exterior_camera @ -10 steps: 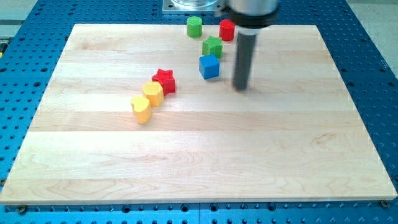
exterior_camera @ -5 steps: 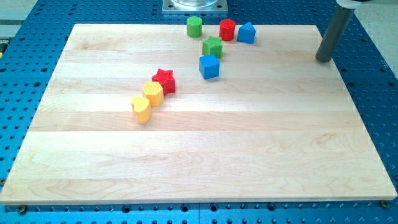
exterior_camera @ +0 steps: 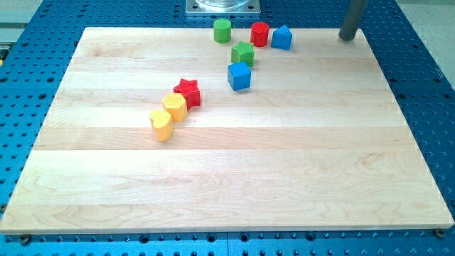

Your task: Place the red circle in between the triangle and green circle

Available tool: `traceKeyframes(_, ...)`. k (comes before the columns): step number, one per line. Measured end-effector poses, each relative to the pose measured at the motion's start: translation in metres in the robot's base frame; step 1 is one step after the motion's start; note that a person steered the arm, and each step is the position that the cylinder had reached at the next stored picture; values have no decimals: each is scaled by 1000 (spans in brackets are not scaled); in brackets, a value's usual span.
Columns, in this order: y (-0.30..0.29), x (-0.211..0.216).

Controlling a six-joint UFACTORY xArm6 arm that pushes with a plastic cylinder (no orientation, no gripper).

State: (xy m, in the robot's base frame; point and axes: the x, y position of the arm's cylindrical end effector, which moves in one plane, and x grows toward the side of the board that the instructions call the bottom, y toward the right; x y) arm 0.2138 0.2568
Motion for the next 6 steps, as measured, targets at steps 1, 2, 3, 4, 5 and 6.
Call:
traceKeyframes(1, -7, 0)
traceKeyframes(2, -56, 0)
traceKeyframes(3, -87, -2)
traceKeyframes(4, -113, -2)
traceKeyframes(5, -152, -2)
traceKeyframes(6, -180, -2)
